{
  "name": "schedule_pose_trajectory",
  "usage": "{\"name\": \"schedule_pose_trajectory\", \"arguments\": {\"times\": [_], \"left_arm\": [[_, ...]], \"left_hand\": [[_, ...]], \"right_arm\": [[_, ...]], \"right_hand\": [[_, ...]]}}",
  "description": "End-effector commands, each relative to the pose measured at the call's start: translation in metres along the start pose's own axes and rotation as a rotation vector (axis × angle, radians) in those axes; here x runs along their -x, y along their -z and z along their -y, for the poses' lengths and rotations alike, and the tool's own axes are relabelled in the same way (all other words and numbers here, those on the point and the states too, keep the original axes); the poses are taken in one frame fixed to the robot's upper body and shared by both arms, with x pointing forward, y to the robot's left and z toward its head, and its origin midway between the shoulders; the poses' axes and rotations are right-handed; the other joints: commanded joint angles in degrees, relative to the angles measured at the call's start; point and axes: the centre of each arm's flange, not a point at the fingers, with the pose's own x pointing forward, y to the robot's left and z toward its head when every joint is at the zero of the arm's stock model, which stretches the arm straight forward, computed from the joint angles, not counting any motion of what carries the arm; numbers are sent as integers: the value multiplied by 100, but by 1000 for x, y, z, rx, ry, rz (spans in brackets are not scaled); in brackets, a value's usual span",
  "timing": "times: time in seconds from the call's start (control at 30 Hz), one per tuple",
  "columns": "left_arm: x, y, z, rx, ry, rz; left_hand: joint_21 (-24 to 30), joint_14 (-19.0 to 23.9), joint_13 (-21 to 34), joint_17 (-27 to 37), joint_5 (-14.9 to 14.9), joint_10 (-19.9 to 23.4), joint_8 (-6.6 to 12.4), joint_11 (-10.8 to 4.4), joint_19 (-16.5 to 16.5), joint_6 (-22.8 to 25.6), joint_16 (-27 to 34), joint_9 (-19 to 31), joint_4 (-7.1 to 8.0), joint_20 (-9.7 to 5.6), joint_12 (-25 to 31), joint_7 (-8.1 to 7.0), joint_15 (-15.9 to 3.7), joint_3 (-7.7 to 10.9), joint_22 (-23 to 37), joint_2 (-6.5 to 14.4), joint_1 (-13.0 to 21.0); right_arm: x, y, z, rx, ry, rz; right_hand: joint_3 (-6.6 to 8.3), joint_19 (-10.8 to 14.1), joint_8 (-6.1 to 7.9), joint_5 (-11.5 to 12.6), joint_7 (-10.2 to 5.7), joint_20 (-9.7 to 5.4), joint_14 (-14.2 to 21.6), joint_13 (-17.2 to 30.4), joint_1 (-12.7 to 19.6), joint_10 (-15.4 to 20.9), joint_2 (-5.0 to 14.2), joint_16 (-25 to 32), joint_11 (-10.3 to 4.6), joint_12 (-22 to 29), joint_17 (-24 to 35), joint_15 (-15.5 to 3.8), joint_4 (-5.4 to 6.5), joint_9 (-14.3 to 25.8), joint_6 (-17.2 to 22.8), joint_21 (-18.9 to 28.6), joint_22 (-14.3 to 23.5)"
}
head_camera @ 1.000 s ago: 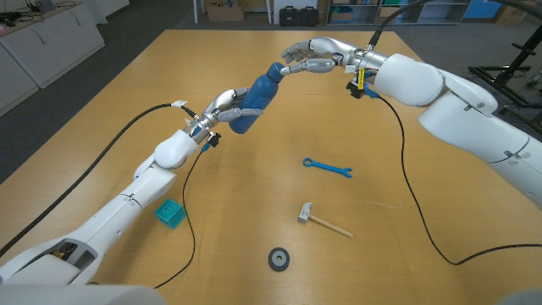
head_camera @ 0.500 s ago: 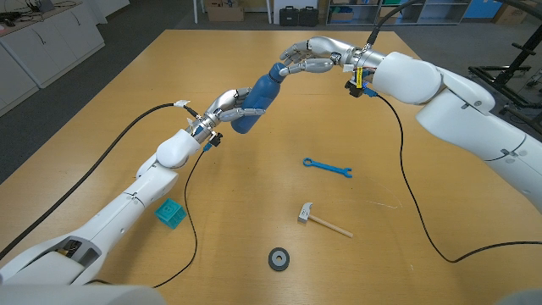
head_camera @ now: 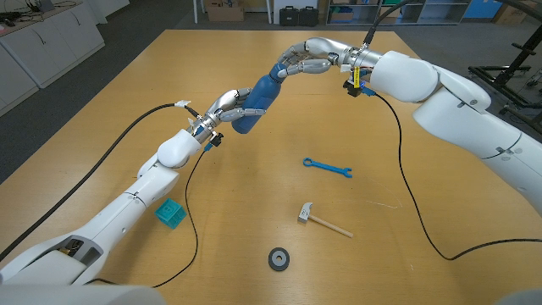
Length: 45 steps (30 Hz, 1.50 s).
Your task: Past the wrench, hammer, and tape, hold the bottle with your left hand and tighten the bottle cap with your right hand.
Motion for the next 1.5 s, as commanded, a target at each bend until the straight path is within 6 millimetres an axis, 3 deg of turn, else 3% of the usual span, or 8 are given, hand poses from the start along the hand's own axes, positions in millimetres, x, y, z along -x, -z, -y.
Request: {"name": "schedule_pose_trajectory", "arguments": {"times": [0.03, 0.17, 0.4, 0.57, 1.0, 1.23, 1.4, 1.5], "left_arm": [[-1, 1, 0, 4, -1, -5], [-2, 0, -1, 1, -1, -1], [-4, -4, 0, -35, 18, -8], [-4, -6, 1, -54, 11, -11], [5, -18, -3, -133, -86, 1], [8, -20, -6, -155, -117, -4], [8, -19, -7, -166, -109, -15], [8, -19, -7, -168, -103, -22]], "left_hand": [[-20, 63, 33, 29, 27, 702, 41, -653, 67, 1015, -5, 8, 243, -804, 4, -968, -945, 214, 27, 798, 671], [-20, 72, 38, 33, 28, 715, 41, -646, 70, 1016, -3, 8, 243, -804, 6, -963, -945, 214, 28, 806, 674], [-28, 92, 48, 42, 31, 739, 56, -651, 57, 1062, 2, 10, 241, -814, 9, -953, -946, 218, 29, 826, 683], [-28, 112, 59, 51, 37, 790, 76, -677, 62, 1116, 6, 12, 226, -815, 22, -953, -950, 228, 30, 849, 716], [9, 283, 102, 92, 58, 985, 144, -688, 160, 1303, 60, 12, 180, -811, 70, -942, -958, 264, 41, 924, 857], [34, 372, 123, 112, 65, 1090, 171, -673, 220, 1379, 88, 12, 170, -805, 97, -930, -962, 276, 47, 956, 929], [39, 388, 130, 116, 66, 1091, 170, -693, 231, 1381, 90, 11, 170, -806, 94, -937, -961, 276, 48, 960, 944], [40, 392, 134, 118, 67, 1077, 167, -681, 234, 1376, 90, 11, 171, -808, 86, -934, -960, 276, 49, 962, 951]], "right_arm": [[-2, -2, -2, 5, -8, -4], [-3, -3, -3, 5, -3, -4], [-1, -3, -2, -6, 25, -25], [0, -4, -2, -2, 22, -50], [-5, -4, -5, 5, -14, -114], [-5, -5, -3, 4, -21, -132], [-4, -4, -2, -26, -27, -123], [-5, -2, -1, -57, -35, -117]], "right_hand": [[62, 71, 48, 44, -42, -7, 140, 13, 74, 151, 10, 56, -64, 59, 12, -48, 16, 21, 146, 35, 16], [78, 168, 117, 47, -82, -41, 251, 19, 110, 333, 21, 86, -87, 118, 7, -79, 23, 21, 363, 57, 17], [174, 507, 352, 87, -325, -276, 846, -76, 345, 1120, 86, 254, -249, 261, -29, -384, 9, -12, 1077, 134, 15], [234, 655, 459, 111, -449, -360, 1126, -129, 440, 1387, 182, 330, -297, 265, -40, -482, 28, -38, 1397, 175, 17], [244, 946, 590, 92, -421, -494, 1629, -183, 494, 1953, 256, 470, -299, 308, -49, -597, 75, -78, 1795, 268, 24], [223, 1070, 677, 63, -431, -577, 1907, -197, 488, 2240, 280, 541, -303, 323, -49, -768, 102, -94, 2048, 307, 26], [206, 1114, 729, 44, -500, -636, 2053, -141, 471, 2469, 318, 591, -315, 394, -31, -841, 130, -99, 2187, 321, 28], [163, 1148, 797, 14, -633, -674, 2179, -47, 463, 2729, 340, 658, -332, 492, 16, -881, 144, -98, 2345, 332, 32]]}}
